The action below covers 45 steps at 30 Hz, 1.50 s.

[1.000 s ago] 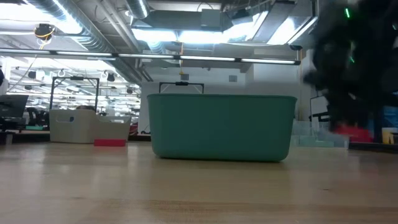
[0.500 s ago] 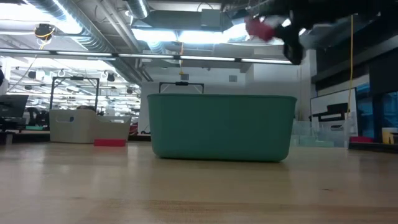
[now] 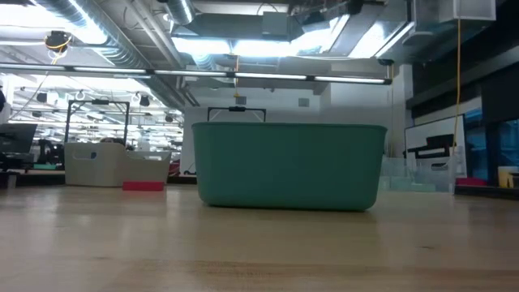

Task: Sort & place blocks by color
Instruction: Put the rectangular orange block into the blue green bin

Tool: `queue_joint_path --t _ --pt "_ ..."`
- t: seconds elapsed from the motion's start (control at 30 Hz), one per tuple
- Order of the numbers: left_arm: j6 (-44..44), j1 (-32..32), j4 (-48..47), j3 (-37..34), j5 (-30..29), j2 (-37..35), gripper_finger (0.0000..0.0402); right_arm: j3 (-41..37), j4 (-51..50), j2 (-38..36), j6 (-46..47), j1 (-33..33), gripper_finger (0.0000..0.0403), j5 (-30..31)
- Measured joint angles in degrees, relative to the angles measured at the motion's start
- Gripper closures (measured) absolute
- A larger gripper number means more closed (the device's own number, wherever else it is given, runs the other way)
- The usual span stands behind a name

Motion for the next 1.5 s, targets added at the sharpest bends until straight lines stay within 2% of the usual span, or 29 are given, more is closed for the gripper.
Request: queue_joint_path --t 0.2,0.93,1.07,1.33,1.5 --pt "-1.11 -0.02 -0.01 0.00 1.74 0.00 0.0168 6.90 -12.13 -0.01 -4.49 -0.01 0.0292 -0.03" --pt "-1.89 -0.02 -0.32 0.00 1.75 0.00 0.0168 7.19 -14.20 1.06 -1.77 -0.01 0.0292 -0.99" --pt "-1.88 0.00 -0.32 0.00 1.75 0.00 0.0168 9.67 -17.21 4.59 -1.09 -0.01 0.0292 -1.12" --pt "-1.86 -0.01 -0.36 0.00 1.56 0.00 0.0168 25.83 -42.83 18.44 -1.28 -0.01 0.0292 -5.45" --pt "-1.86 0.00 -0.38 0.00 1.55 0.00 0.0168 28.52 -50.81 27.12 -0.98 -0.01 0.0292 -8.14"
